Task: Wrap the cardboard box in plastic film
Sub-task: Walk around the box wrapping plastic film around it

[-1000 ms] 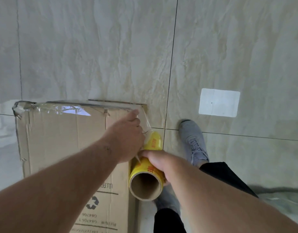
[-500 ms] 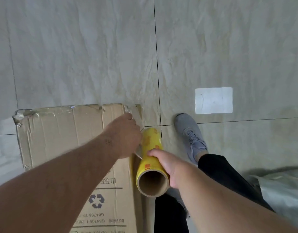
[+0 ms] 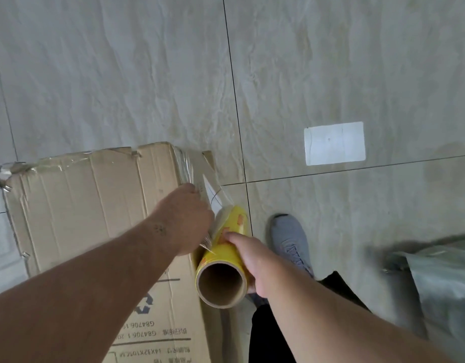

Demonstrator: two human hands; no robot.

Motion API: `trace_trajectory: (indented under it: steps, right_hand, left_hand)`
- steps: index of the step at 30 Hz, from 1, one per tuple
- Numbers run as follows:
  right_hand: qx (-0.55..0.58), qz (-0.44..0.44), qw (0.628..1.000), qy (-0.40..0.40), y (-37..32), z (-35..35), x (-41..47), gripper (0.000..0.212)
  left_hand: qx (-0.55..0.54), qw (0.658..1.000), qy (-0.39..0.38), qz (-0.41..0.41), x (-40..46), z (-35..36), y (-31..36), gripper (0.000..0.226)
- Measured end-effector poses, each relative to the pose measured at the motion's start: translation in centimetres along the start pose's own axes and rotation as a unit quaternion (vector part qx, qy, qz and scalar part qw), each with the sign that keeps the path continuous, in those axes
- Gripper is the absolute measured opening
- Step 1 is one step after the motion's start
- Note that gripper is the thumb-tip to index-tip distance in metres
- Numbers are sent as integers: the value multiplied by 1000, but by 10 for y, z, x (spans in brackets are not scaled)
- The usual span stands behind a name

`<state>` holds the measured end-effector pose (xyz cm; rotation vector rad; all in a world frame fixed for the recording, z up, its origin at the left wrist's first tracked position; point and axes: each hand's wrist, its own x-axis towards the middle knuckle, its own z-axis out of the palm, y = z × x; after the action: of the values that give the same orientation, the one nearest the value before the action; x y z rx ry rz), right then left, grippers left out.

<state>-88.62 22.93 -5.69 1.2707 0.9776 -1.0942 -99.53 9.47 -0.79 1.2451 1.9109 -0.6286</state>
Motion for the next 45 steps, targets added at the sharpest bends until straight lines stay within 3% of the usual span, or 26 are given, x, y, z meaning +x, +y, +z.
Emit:
trace_trajectory:
  steps: [3, 7, 12, 15, 16, 20, 22, 24, 26, 28, 31, 33, 38, 41, 45]
  right_hand:
    - [161, 25, 985, -48, 16, -5, -9, 71]
    - [167, 13, 983, -72, 20, -7, -6, 57]
    - [26, -31, 998, -47, 27, -12, -3, 94]
    - [-115, -68, 991, -1, 34, -21, -9, 83]
    - [-135, -62, 989, -5, 36, -21, -9, 85]
    - [-186, -38, 982, -21, 31, -1, -4, 129]
    - [-193, -52, 980, -7, 31, 3, -3, 127]
    - [-96, -66, 993, 0, 45, -1, 3, 104]
    - [74, -36, 996, -30, 68, -5, 8, 81]
    - [232, -7, 969, -87, 86, -2, 3, 68]
    - [323, -21, 940, -106, 89, 4, -2, 52]
    - [302, -30, 948, -94, 86, 3, 0, 54]
    - [95, -67, 993, -5, 100, -3, 19, 99]
    - [-31, -59, 997, 42, 106, -2, 25, 109]
    - [-140, -33, 989, 35, 87, 7, 15, 124]
  left_hand:
    - [-1, 1000, -15, -10, 3, -1, 4, 21]
    - [30, 999, -23, -18, -2, -7, 11, 26]
    - [8, 1000, -16, -20, 0, -7, 21, 30]
    - [-18, 999, -27, -20, 5, -9, 30, 28]
    - [-20, 999, -40, -20, 5, -9, 35, 28]
    - [27, 994, -102, -12, 1, -6, 51, 36]
    - [38, 992, -121, -5, -5, -4, 55, 40]
    - [54, 991, -119, 5, -11, -3, 57, 38]
    - [78, 991, -107, 9, -11, -2, 59, 37]
    - [83, 991, -101, 1, -10, -2, 61, 39]
    - [66, 994, -90, 0, -10, 2, 61, 37]
    - [49, 996, -71, 6, -13, 7, 61, 33]
    - [21, 998, -53, 6, -15, 6, 72, 29]
    - [30, 998, -56, 11, -14, 4, 79, 31]
    - [92, 992, -89, 21, -17, 12, 87, 35]
